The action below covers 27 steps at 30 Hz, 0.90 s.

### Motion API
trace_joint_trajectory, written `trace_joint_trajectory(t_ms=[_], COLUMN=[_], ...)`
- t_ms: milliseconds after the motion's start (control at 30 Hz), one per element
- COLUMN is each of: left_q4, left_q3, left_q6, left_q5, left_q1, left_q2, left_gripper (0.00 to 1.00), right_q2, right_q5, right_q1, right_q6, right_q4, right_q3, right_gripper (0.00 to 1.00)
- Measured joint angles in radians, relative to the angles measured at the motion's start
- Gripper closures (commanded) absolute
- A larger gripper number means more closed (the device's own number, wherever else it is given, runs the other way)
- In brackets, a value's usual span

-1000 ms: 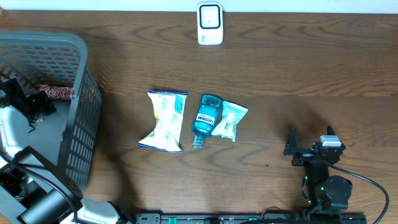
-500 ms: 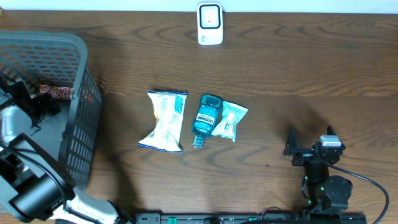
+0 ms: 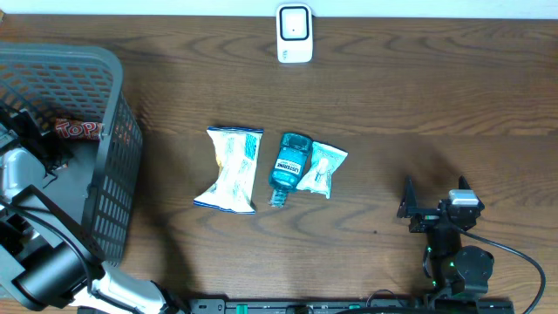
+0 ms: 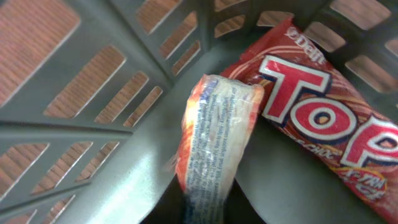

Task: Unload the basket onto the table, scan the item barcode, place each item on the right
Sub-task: 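Move the left gripper into the basket and grasp the small orange item, then carry the orange item right of the wipes and release it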

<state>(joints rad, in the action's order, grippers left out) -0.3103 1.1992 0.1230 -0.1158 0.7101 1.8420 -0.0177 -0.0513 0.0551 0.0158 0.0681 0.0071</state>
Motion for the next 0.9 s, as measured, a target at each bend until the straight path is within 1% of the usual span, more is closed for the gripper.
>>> trace_joint_trajectory(t_ms=[167, 267, 367, 467, 533, 600, 633, 733, 800, 900], left_q4=[-0.004, -0.007, -0.005, -0.002, 0.003, 0.01, 0.027, 0.068, 0.073, 0.075], left_q3=[0.0, 0.0, 0.0, 0.002, 0.009, 0.011, 0.012, 0.015, 0.015, 0.015], left_q6=[-0.052, -0.098, -0.137, -0.181, -0.224, -0.259, -0.288, -0.338, -0.356, -0.362], left_q5=[-0.003, -0.006, -0.021, -0.068, -0.142, -0.221, -0.305, -0.464, -0.539, -0.601], left_q1=[0.0, 0.0, 0.0, 0.0, 0.0, -0.007, -0.026, -0.124, -0.227, -0.465], left_q2=[-0.012, -0.074, -0.205, -0.393, -0.524, -0.612, -0.68, -0.78, -0.825, -0.857], left_gripper=[0.93, 0.93, 0.93, 0.93, 0.93, 0.92, 0.92, 0.93, 0.92, 0.93], right_q2=[0.0, 0.0, 0.0, 0.0, 0.0, 0.0, 0.0, 0.0, 0.0, 0.0], right_q5=[0.0, 0.0, 0.0, 0.0, 0.0, 0.0, 0.0, 0.0, 0.0, 0.0], right_q1=[0.0, 0.0, 0.0, 0.0, 0.0, 0.0, 0.0, 0.0, 0.0, 0.0], right_q6=[0.0, 0.0, 0.0, 0.0, 0.0, 0.0, 0.0, 0.0, 0.0, 0.0], right_q4=[0.0, 0.0, 0.0, 0.0, 0.0, 0.0, 0.0, 0.0, 0.0, 0.0], right_q3=[0.0, 0.0, 0.0, 0.0, 0.0, 0.0, 0.0, 0.0, 0.0, 0.0], right_gripper=[0.01, 0.01, 0.01, 0.01, 0.01, 0.01, 0.01, 0.01, 0.01, 0.01])
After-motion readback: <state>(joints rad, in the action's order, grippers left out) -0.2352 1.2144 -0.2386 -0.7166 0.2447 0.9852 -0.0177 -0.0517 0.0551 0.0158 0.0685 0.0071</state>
